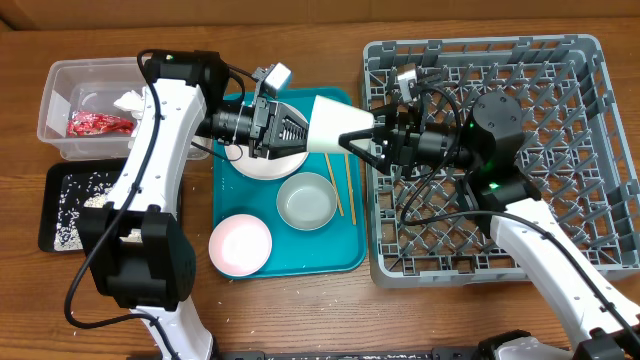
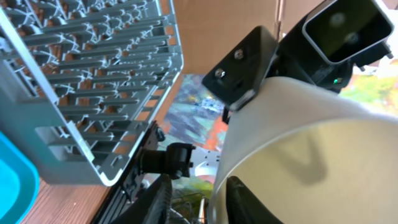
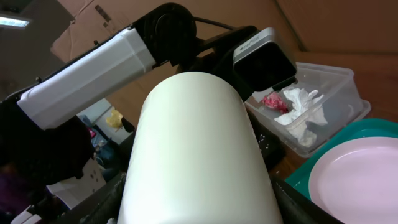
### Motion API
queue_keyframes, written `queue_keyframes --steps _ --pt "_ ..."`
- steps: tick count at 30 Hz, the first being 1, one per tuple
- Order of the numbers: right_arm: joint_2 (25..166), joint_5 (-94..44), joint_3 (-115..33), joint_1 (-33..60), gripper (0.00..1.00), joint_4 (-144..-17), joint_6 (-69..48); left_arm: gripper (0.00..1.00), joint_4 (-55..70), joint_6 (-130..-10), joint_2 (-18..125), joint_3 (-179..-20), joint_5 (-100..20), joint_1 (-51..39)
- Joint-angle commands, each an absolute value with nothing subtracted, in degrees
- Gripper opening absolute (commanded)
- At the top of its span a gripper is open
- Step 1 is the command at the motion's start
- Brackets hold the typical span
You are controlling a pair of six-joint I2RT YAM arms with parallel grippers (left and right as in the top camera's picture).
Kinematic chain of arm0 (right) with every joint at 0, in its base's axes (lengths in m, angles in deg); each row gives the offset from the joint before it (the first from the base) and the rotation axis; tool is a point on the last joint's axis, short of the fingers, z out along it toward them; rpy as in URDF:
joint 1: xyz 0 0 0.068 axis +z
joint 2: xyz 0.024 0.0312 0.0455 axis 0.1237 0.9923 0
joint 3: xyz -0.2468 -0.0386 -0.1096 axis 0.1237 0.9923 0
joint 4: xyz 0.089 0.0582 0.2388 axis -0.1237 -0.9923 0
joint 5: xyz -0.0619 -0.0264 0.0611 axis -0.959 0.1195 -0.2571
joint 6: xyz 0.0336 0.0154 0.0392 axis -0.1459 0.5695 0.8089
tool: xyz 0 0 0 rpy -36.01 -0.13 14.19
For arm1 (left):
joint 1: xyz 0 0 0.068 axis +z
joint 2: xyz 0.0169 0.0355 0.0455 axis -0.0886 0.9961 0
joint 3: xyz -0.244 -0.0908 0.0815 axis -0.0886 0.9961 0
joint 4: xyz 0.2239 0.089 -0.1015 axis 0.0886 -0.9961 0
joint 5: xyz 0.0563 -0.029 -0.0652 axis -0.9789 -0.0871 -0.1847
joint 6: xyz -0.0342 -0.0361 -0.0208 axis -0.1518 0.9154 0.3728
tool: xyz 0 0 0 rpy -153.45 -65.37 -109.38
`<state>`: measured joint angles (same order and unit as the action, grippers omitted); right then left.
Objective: Sort waste into correct bins and load items into the dishwasher
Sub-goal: 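Lift white cup and hand it to the right gripper, then lower white cup into the dish rack with right gripper, release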
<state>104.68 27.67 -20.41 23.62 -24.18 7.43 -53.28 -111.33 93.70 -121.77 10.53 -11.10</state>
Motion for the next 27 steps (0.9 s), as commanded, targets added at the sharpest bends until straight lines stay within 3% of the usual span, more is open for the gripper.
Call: queue_keyframes --steps 1,7,13,20,27 --pt "104.90 27.59 -21.48 20.75 0.49 -24.37 8.17 0.34 -52.71 -112.16 93.66 -122.67 7.34 -10.84" --pt "104.62 24.98 -21.48 14.72 0.45 -33.46 8.81 0.41 -47.42 -110.08 93.68 -122.67 0.91 -6.80" --pt "100.97 9.49 -21.54 15.22 0.45 -52.07 4.11 0.45 -36.56 -100.73 93.68 -122.67 -12.16 -4.39" --pt "92.90 -10.38 -27.95 18.46 0.45 -81.97 1.68 0.45 -30.92 -94.96 93.68 -122.67 -23.85 -4.42" --pt "91.64 -32.00 -38.24 28.84 0.45 -108.00 6.58 0.45 -30.79 -94.22 93.66 -122.67 -31.13 -4.42"
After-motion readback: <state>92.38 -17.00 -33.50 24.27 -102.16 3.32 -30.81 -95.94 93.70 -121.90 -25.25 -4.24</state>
